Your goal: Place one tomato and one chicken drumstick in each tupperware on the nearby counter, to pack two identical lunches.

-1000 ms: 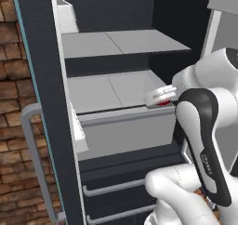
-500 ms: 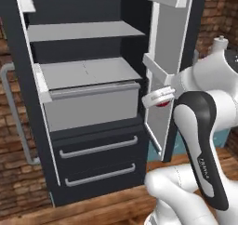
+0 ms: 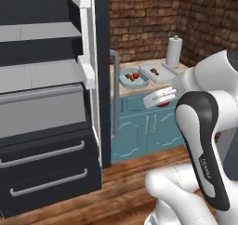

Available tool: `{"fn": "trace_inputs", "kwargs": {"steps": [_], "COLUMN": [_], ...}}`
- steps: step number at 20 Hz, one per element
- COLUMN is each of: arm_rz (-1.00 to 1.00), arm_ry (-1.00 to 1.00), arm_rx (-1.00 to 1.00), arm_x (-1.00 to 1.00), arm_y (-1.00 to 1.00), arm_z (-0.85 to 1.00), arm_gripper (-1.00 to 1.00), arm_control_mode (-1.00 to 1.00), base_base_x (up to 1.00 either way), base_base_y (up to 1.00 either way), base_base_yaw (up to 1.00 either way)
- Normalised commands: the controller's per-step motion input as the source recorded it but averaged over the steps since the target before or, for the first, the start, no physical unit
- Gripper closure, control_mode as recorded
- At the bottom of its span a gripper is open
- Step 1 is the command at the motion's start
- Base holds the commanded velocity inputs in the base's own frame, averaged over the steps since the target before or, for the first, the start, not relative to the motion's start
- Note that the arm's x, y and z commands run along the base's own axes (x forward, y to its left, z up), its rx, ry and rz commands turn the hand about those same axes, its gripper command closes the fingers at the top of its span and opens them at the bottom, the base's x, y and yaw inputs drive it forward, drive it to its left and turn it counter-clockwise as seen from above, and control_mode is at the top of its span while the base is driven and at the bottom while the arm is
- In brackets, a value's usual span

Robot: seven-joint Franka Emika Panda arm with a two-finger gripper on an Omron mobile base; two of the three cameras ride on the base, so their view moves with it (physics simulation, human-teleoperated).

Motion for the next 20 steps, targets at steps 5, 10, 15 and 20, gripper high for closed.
{"fn": "trace_inputs", "kwargs": {"steps": [5,10,15,20], "arm_rz": [0.00,0.00,0.00,0.00], "arm_ry": [0.00,0.00,0.00,0.00], "arm_rx": [0.00,0.00,0.00,0.00], "arm_x": [0.00,0.00,0.00,0.00], "arm_y": [0.00,0.00,0.00,0.00], "arm_z": [0.00,0.00,0.00,0.00], "arm_gripper": [1.00,1.00,1.00,1.00], "arm_control_mode": [1.00,1.00,1.00,1.00], "base_base_x": [0.00,0.14,0.40,0.89], "base_base_y": [-1.00,-0.98,-0.71,-0.10], "base_base_yaw": [-0.12,-0.09,-0.06,0.00]}}
